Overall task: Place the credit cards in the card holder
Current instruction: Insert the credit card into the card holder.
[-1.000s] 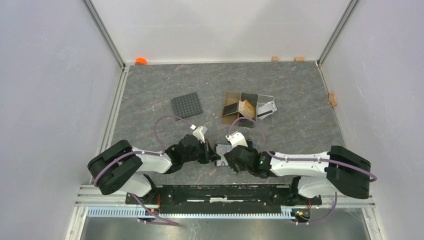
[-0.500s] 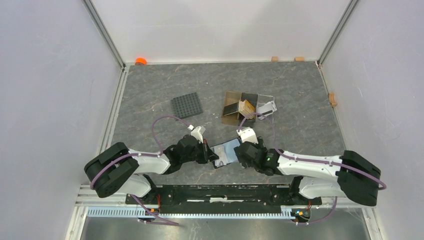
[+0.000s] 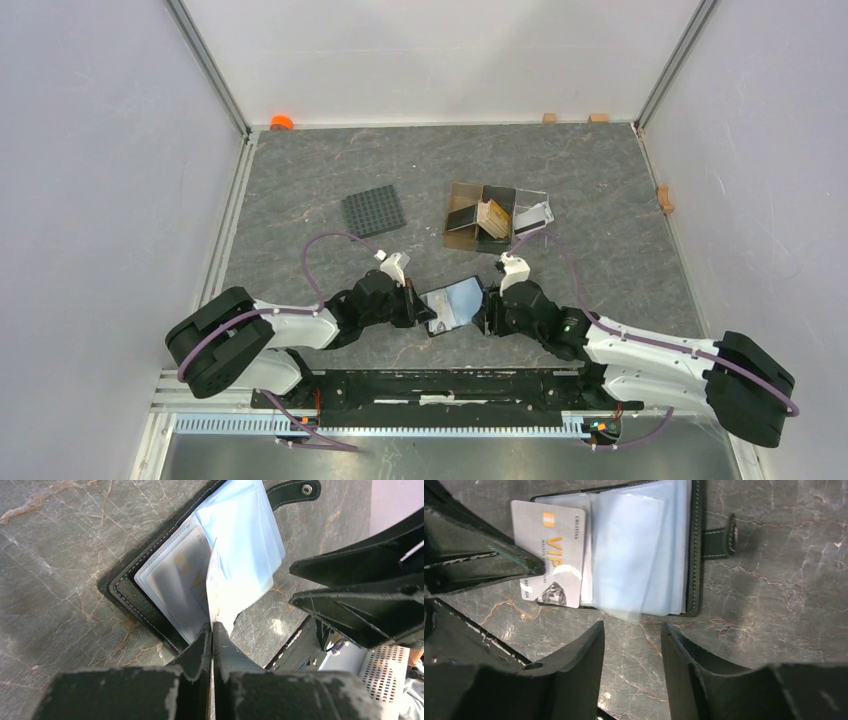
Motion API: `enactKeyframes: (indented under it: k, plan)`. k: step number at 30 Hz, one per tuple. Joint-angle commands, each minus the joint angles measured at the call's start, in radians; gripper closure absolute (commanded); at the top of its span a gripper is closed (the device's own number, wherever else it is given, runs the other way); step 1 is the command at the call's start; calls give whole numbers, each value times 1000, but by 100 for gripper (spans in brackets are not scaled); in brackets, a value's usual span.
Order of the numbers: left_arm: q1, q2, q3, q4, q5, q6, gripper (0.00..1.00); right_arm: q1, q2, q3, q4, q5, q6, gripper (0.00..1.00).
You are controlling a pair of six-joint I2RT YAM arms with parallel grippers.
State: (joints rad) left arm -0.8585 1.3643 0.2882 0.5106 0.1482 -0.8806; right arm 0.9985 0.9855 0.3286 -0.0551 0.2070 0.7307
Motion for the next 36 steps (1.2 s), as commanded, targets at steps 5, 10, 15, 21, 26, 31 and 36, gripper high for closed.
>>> enactKeyframes:
  k: [5,10,15,21,26,31,36]
  plan:
    - [9,1,-29,-57,-56,28,98,-97,10,-106,230,-139,96,55]
    - [9,-2,-32,-55,-55,28,98,-140,39,-151,311,-204,117,59]
    - [9,-5,-31,-56,-55,28,98,-161,49,-188,384,-257,150,62]
    - [9,-8,-30,-59,-56,28,98,-162,80,-215,456,-286,185,66]
    - [9,-12,-32,-63,-57,28,98,-163,100,-226,479,-272,196,73]
    - [9,-12,-34,-66,-58,29,98,-174,119,-244,528,-255,211,76]
    - [9,-11,-35,-66,-55,29,98,-179,142,-243,570,-252,216,77]
